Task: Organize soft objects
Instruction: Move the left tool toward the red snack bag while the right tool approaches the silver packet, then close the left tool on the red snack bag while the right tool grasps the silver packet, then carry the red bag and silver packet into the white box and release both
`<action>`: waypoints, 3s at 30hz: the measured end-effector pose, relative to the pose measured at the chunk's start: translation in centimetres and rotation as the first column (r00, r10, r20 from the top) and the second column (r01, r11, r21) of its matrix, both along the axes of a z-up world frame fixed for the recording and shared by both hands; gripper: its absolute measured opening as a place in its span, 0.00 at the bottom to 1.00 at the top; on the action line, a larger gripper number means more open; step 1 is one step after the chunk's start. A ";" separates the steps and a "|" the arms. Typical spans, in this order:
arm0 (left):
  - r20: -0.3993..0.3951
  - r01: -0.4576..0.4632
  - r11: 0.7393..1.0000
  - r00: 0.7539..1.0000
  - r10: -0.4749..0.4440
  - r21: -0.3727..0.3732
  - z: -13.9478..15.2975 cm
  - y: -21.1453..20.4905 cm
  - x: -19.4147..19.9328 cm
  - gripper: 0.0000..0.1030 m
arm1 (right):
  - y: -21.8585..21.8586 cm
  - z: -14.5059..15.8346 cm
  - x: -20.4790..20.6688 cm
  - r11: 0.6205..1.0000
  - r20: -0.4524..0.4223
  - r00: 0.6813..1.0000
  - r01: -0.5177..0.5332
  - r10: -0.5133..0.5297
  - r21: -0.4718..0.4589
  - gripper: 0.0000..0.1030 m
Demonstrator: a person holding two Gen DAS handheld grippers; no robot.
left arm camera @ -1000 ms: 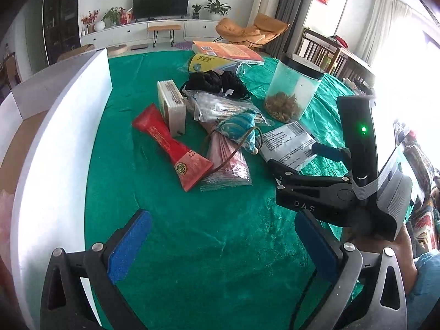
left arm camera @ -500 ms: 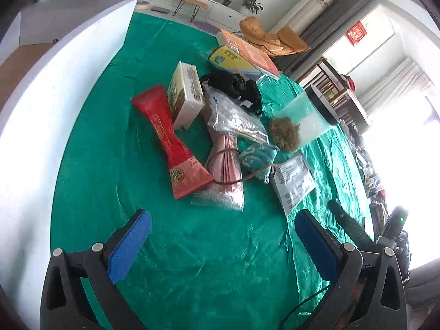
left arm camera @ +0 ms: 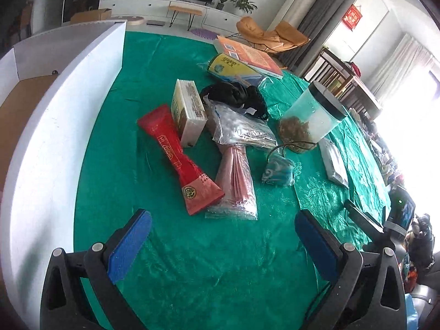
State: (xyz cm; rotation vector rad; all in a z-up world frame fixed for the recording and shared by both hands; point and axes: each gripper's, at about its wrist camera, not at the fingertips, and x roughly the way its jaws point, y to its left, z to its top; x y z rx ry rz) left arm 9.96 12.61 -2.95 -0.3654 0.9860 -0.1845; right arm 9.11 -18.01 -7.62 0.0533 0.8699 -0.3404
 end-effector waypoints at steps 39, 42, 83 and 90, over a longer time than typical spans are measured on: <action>0.143 -0.054 0.996 0.989 0.042 0.078 3.8 2.2 2.0 0.18 | -8.5 6.9 12.8 0.862 -0.072 0.968 -0.180 0.242 0.474 0.13; 0.161 -0.049 0.995 0.986 0.035 0.089 4.3 2.2 1.8 0.18 | -9.0 4.5 12.6 0.828 -0.247 0.921 -0.123 0.300 0.547 0.68; 0.226 -0.300 0.937 0.939 0.258 0.180 13.0 18.6 -14.2 0.19 | 26.7 16.7 4.5 0.135 0.309 0.547 -0.626 0.778 0.768 0.70; 0.104 -0.403 0.895 0.915 0.390 0.193 8.2 22.4 -15.6 0.21 | 29.0 14.1 1.9 0.223 0.283 0.518 -0.712 0.807 0.666 0.78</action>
